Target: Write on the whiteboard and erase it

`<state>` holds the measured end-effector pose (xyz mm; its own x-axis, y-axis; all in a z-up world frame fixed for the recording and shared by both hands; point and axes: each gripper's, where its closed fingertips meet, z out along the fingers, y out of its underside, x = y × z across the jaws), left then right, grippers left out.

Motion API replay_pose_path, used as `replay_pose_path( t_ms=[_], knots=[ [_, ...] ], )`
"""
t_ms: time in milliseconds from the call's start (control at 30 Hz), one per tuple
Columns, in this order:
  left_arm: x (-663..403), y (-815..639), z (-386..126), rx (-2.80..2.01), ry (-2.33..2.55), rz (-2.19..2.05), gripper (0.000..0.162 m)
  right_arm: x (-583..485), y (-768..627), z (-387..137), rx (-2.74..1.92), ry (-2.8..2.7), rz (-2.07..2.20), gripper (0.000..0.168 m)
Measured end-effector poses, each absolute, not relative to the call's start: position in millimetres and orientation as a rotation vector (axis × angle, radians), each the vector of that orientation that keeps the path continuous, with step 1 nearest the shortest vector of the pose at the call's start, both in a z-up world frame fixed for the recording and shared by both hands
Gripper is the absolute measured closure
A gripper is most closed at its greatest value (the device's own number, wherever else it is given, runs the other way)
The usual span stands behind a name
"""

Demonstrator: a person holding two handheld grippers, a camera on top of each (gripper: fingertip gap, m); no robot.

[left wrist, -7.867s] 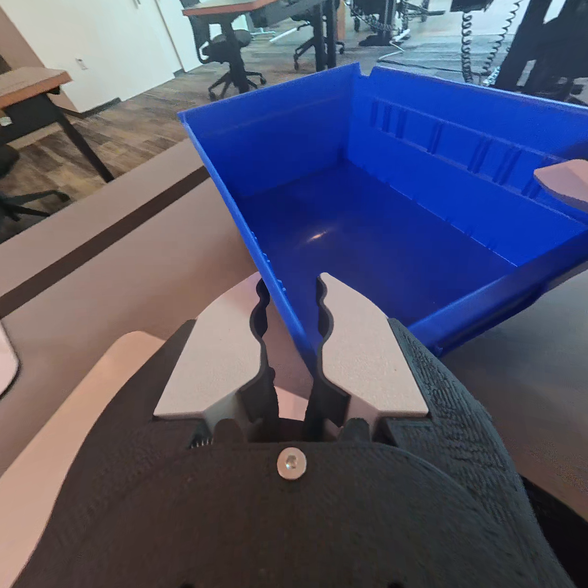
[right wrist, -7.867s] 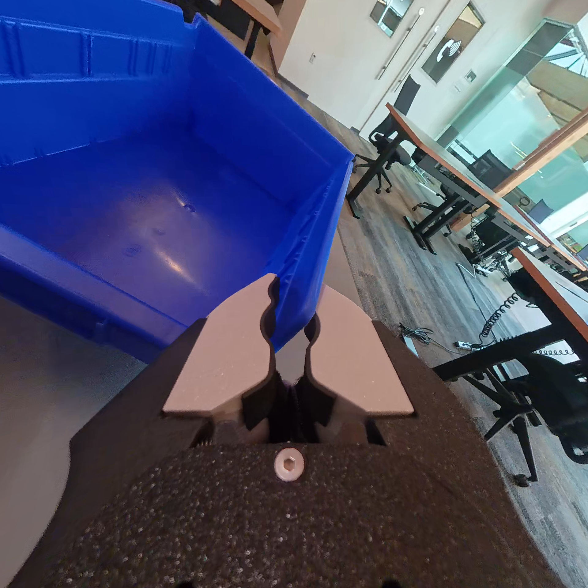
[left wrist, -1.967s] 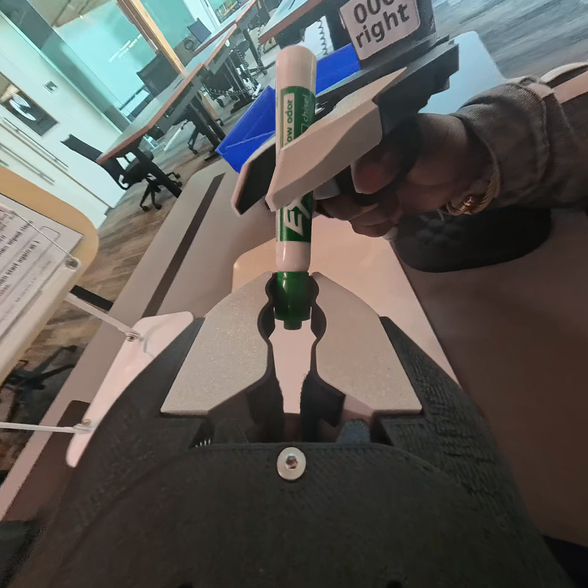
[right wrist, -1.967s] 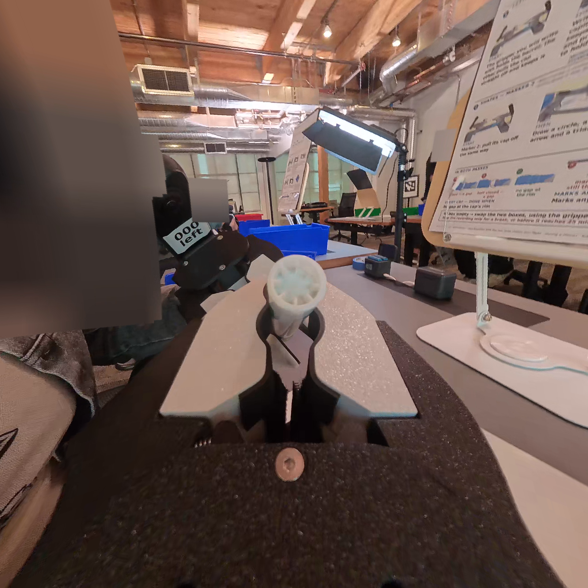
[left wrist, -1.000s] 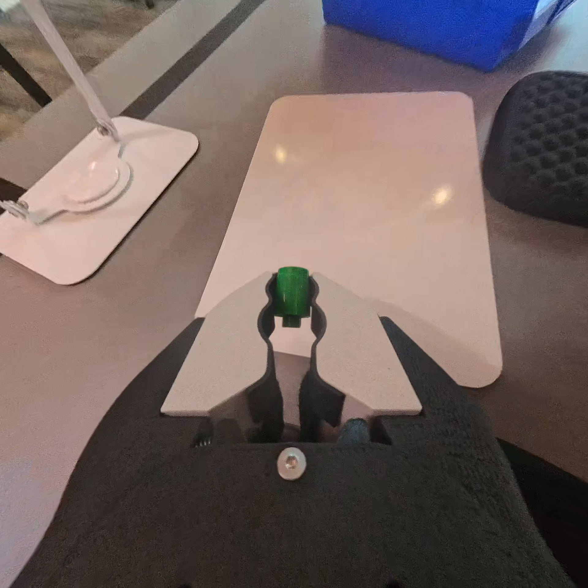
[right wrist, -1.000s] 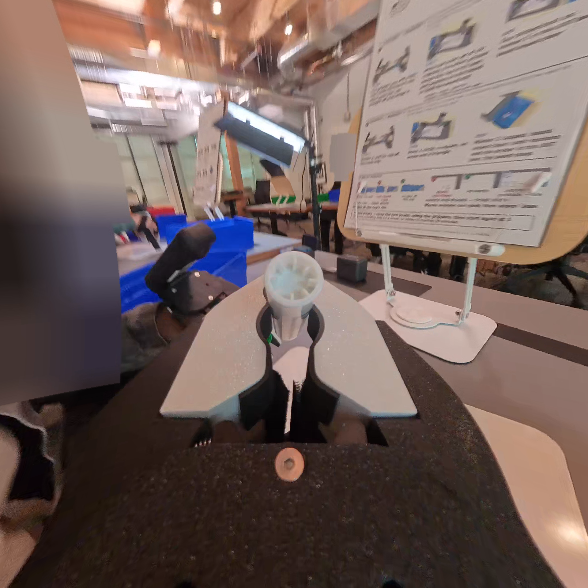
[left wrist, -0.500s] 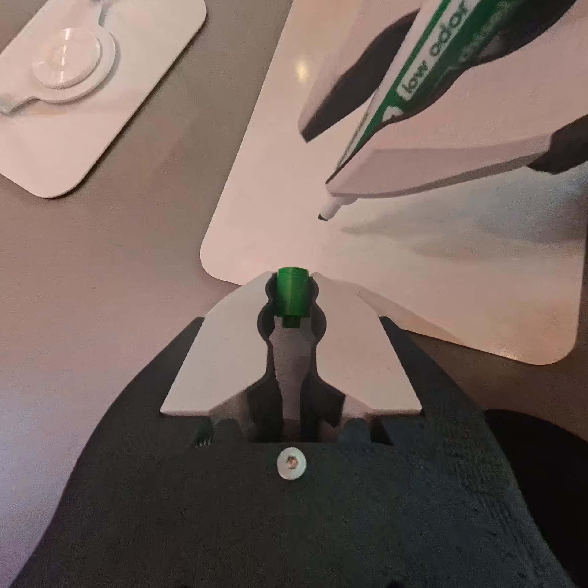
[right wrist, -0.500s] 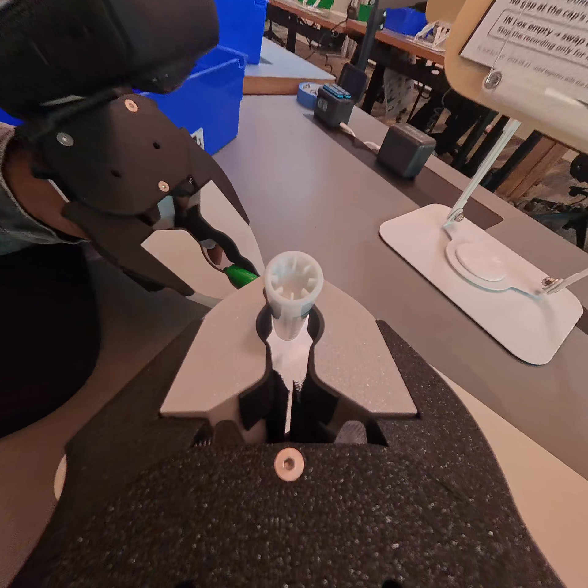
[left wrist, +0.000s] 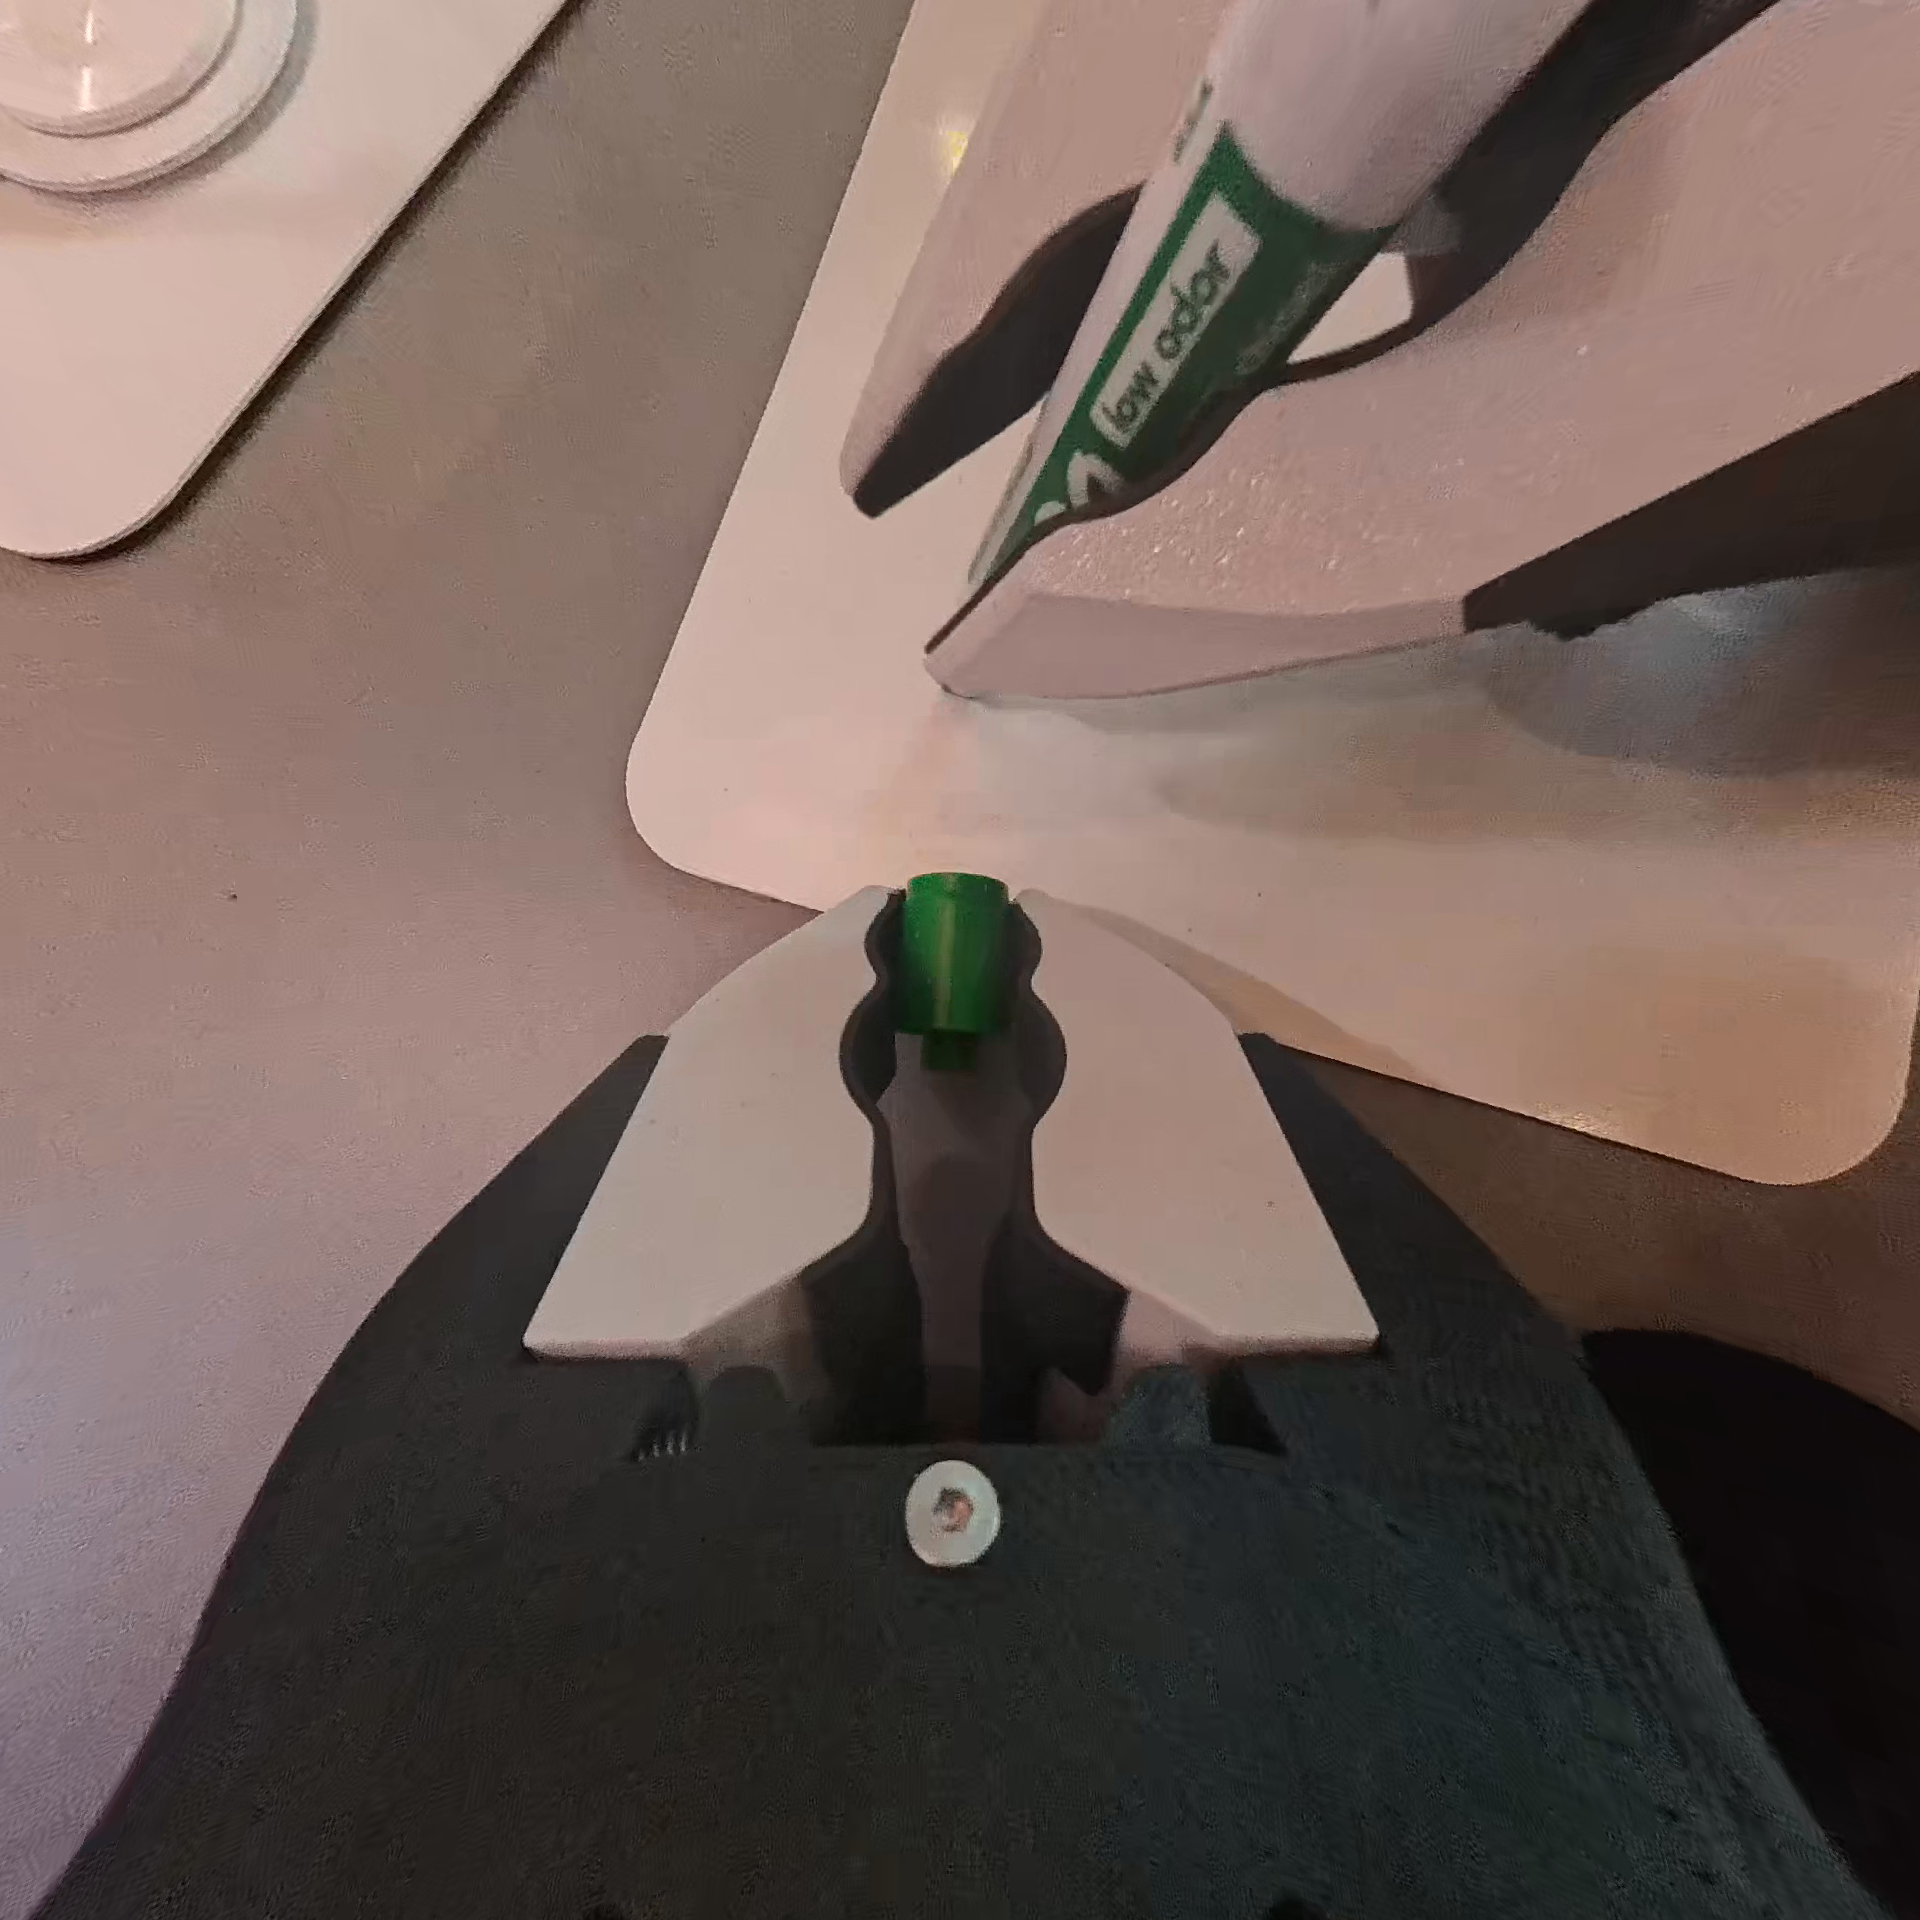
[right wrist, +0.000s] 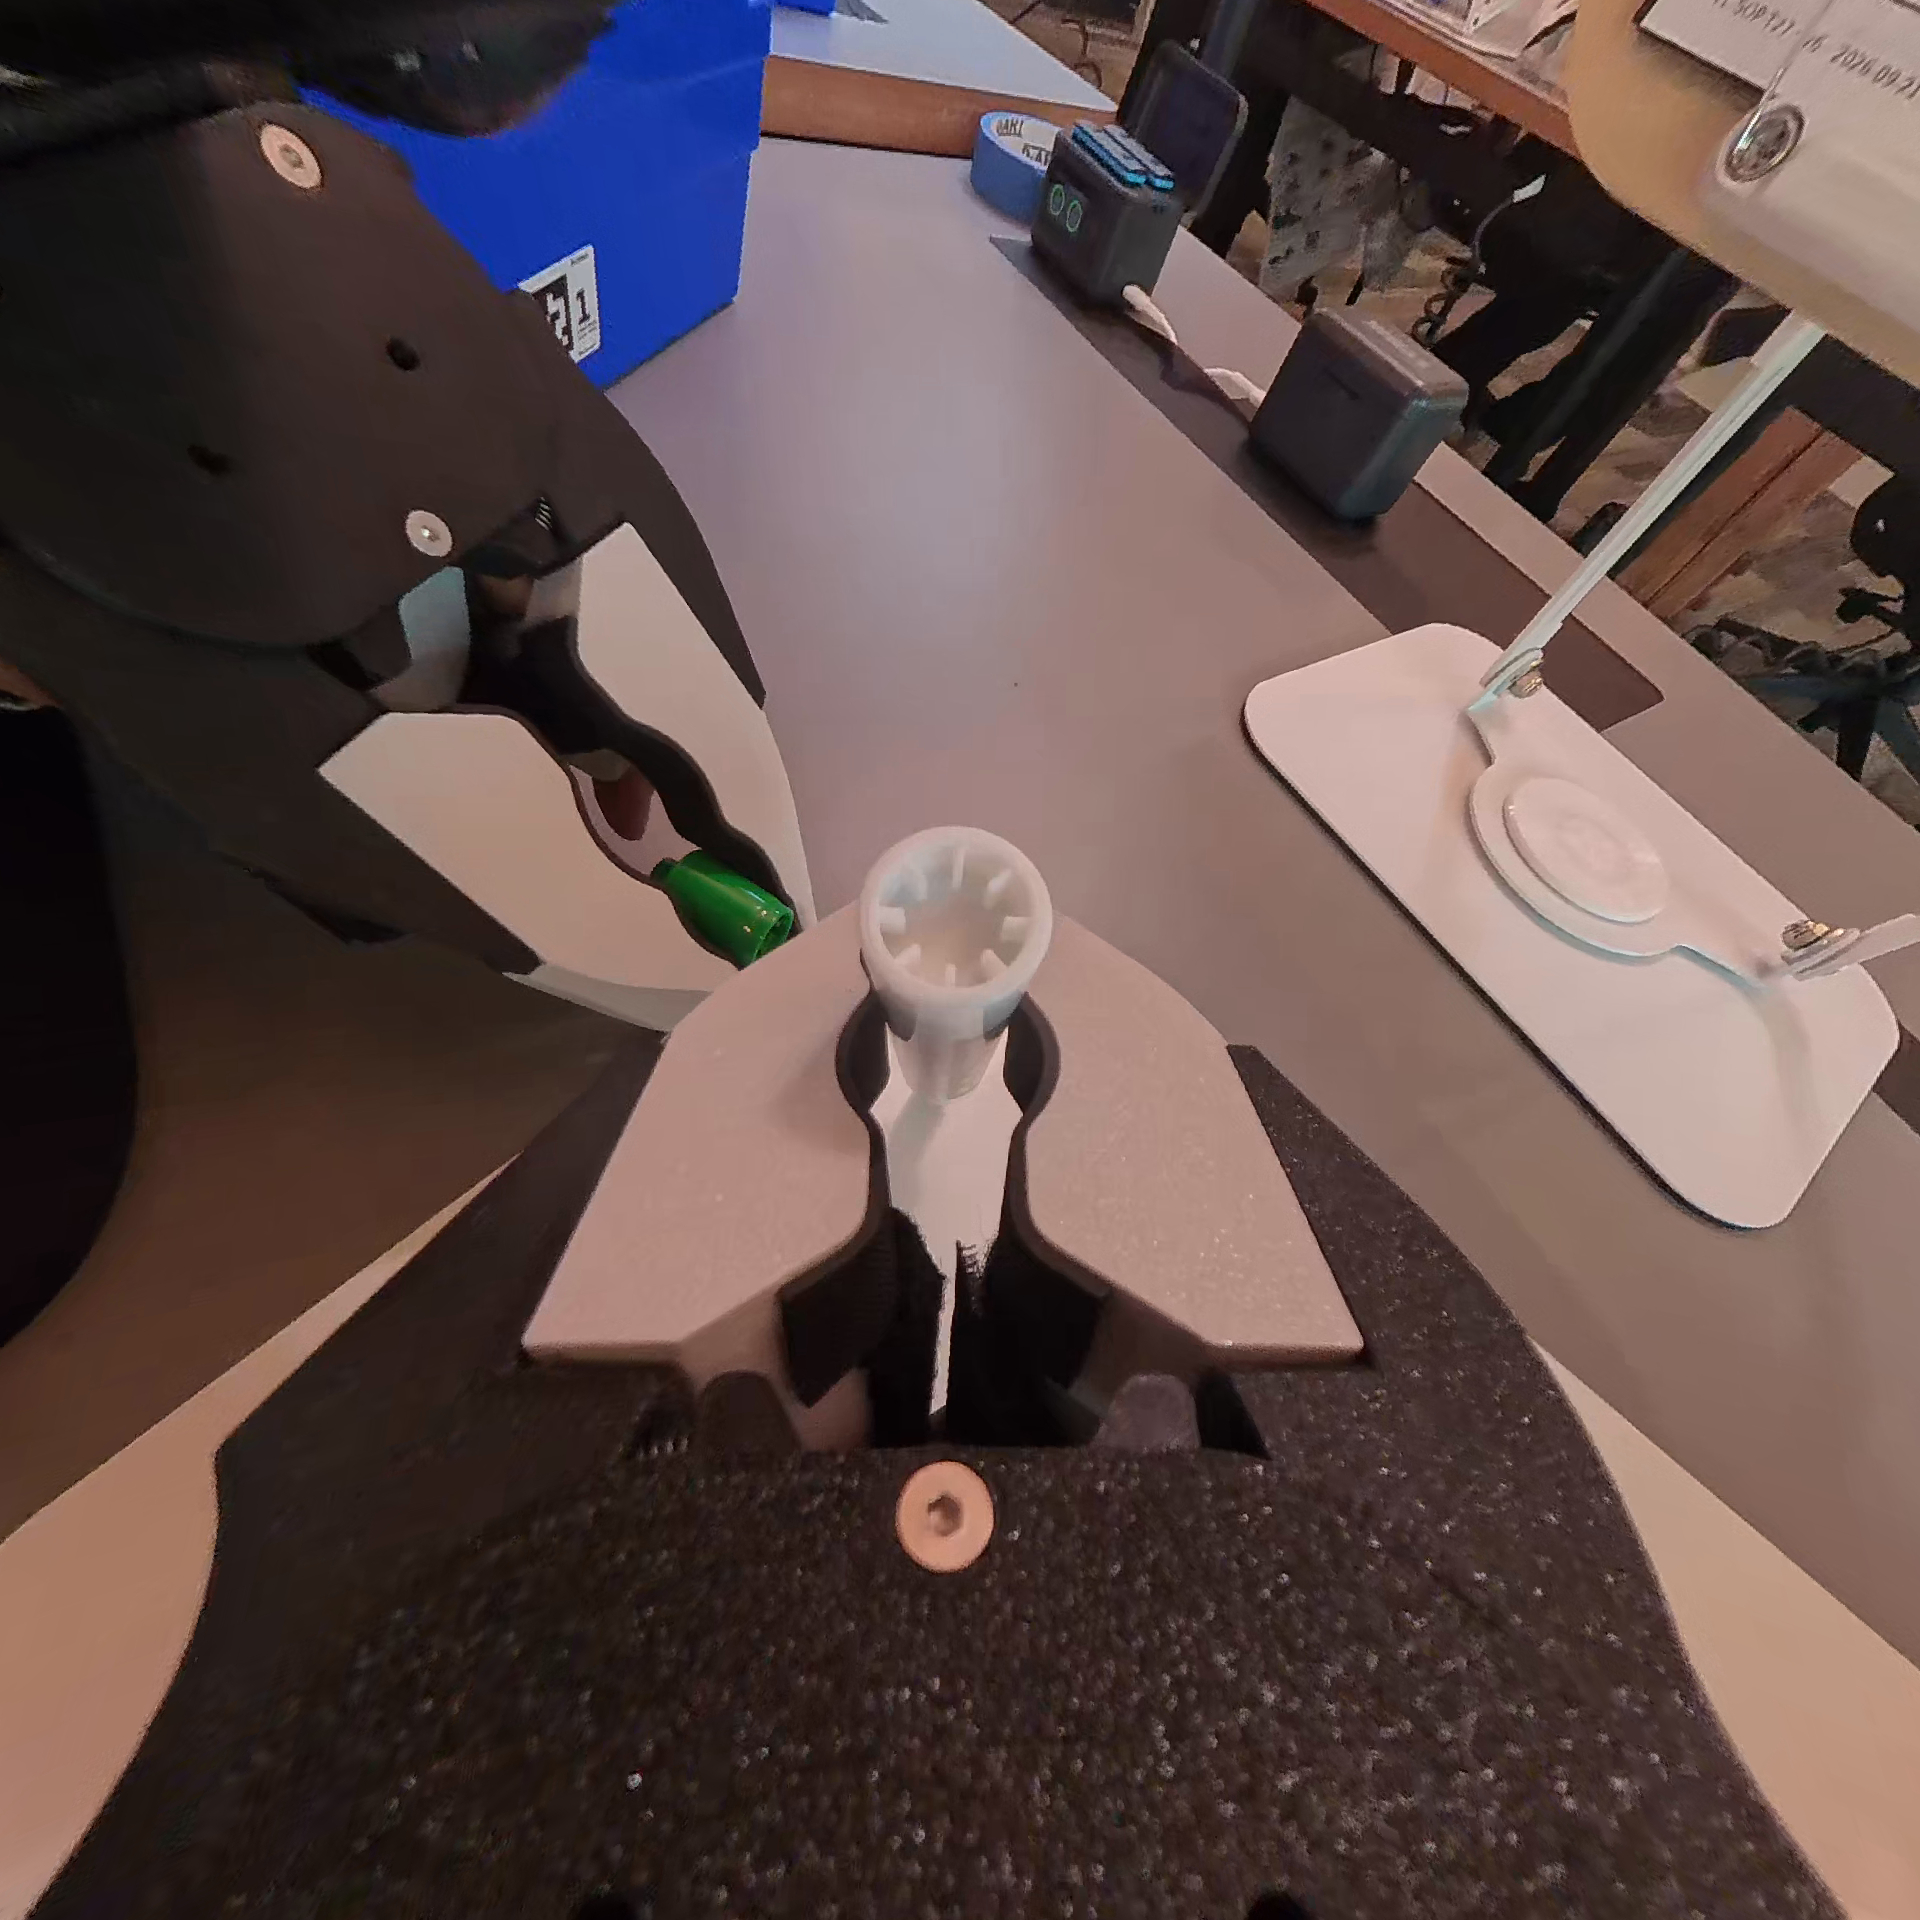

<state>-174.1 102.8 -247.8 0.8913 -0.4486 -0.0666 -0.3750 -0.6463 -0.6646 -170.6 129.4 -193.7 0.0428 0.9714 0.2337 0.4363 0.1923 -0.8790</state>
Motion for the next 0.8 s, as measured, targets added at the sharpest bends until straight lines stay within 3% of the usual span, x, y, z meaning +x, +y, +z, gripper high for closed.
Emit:
replay_pose_path(
  t_ms=[800],
  knots=[
    [-175.9,104.2,-248.6,-2.339,0.582,-0.145,0.144,-143.4,116.4,-195.2,-1.442,-1.554,0.748,0.151]
  ],
)
